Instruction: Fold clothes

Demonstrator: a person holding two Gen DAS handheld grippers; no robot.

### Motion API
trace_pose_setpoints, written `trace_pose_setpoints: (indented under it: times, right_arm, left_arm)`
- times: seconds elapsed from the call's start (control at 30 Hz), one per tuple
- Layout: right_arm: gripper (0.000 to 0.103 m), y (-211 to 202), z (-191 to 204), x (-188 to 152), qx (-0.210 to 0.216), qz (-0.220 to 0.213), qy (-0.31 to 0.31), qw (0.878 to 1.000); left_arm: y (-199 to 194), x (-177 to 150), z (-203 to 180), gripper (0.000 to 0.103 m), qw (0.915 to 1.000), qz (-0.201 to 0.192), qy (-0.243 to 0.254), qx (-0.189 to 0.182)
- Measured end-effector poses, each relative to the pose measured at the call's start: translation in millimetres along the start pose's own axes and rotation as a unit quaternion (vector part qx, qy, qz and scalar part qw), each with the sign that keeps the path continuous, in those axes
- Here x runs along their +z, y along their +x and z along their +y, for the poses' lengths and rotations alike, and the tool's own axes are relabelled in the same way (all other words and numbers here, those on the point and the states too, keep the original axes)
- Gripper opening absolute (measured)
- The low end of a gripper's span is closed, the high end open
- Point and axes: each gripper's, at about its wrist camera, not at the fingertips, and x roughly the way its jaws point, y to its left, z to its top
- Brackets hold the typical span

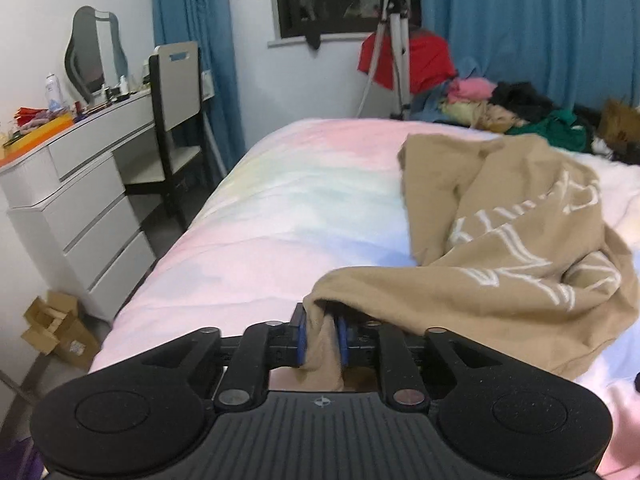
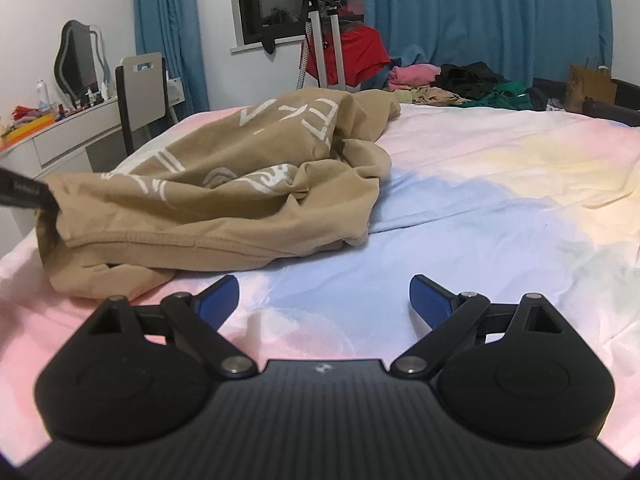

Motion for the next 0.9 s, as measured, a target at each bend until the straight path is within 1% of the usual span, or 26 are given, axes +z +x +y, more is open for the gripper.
trace_pose_setpoints:
  times: [0.03, 0.07, 0.1, 0.13, 0.2, 0.27, 0.3, 0.33, 0.37, 0.43, 0.47, 0.53, 0.6, 0.67, 0.7, 0.73, 0.8, 0.83, 0.87, 0.9]
  right_arm:
    - [0.094, 0, 0, 0, 0.000, -0.002, 0.001, 1.000]
    - [0.094, -1, -1, 1, 0.000, -0.004, 0.003, 1.000]
    - [0.094, -2, -1, 1, -0.001, -0.006, 0.003, 1.000]
    - [0.094, -4, -1, 1, -0.003, -0.008, 0.004, 1.000]
    - [0.094, -7, -2, 2, -0.007, -0.010, 0.008, 1.000]
    - [0.094, -10, -4, 3, -0.012, -0.011, 0.013, 1.000]
    - [0.094, -11, -5, 4, -0.018, -0.011, 0.017, 1.000]
    - [0.094, -12, -6, 4, -0.024, -0.012, 0.021, 0.999]
    - [0.094, -13, -8, 5, -0.028, -0.012, 0.025, 0.999]
    - [0.094, -14, -13, 5, -0.034, -0.012, 0.035, 0.999]
    - [0.094, -15, -15, 5, -0.035, -0.012, 0.039, 0.999]
    - [0.094, -16, -19, 5, -0.038, -0.011, 0.047, 0.998]
    - [0.094, -18, -21, 5, -0.040, -0.012, 0.053, 0.998]
    - [0.094, -18, -24, 5, -0.039, -0.011, 0.059, 0.997]
    - [0.094, -18, -25, 5, -0.038, -0.011, 0.062, 0.997]
    - [0.094, -18, -25, 5, -0.037, -0.011, 0.065, 0.997]
    - [0.094, -16, -26, 6, -0.036, -0.010, 0.068, 0.997]
    - [0.094, -15, -26, 6, -0.035, -0.010, 0.069, 0.997]
    - [0.094, -14, -25, 7, -0.035, -0.010, 0.069, 0.997]
    - [0.094, -13, -25, 7, -0.034, -0.010, 0.069, 0.997]
  left_arm:
    - [-8, 1, 1, 0.036, 1.0000, -0.008, -0.001, 0.006]
    - [-18, 3, 2, 0.045, 0.9997, -0.019, -0.001, 0.012]
    - [-27, 4, 3, 0.052, 0.9994, -0.030, -0.002, 0.018]
    - [-38, 5, 4, 0.054, 0.9987, -0.048, 0.001, 0.020]
    - [-60, 4, -3, 0.059, 0.9966, -0.080, 0.018, 0.003]
    - [-76, -4, -16, 0.061, 0.9931, -0.101, 0.053, -0.027]
    - [-81, -9, -28, 0.062, 0.9895, -0.108, 0.089, -0.036]
    - [-84, -16, -42, 0.062, 0.9838, -0.114, 0.132, -0.043]
    - [-85, -24, -58, 0.062, 0.9761, -0.117, 0.176, -0.051]
    - [-83, -42, -88, 0.062, 0.9583, -0.121, 0.251, -0.065]
    - [-80, -52, -101, 0.063, 0.9484, -0.123, 0.284, -0.069]
    - [-74, -71, -128, 0.062, 0.9251, -0.126, 0.350, -0.077]
    - [-59, -79, -144, 0.060, 0.9099, -0.128, 0.389, -0.066]
    - [-38, -84, -153, 0.060, 0.9013, -0.127, 0.412, -0.036]
    - [-28, -87, -157, 0.058, 0.8969, -0.127, 0.423, -0.020]
    - [-24, -85, -157, 0.055, 0.8994, -0.124, 0.419, -0.019]
    - [-21, -79, -156, 0.042, 0.9089, -0.117, 0.399, -0.028]
    - [-20, -76, -155, 0.040, 0.9135, -0.114, 0.389, -0.033]
    - [-19, -73, -154, 0.035, 0.9179, -0.111, 0.379, -0.037]
    - [-17, -69, -153, 0.027, 0.9222, -0.107, 0.369, -0.042]
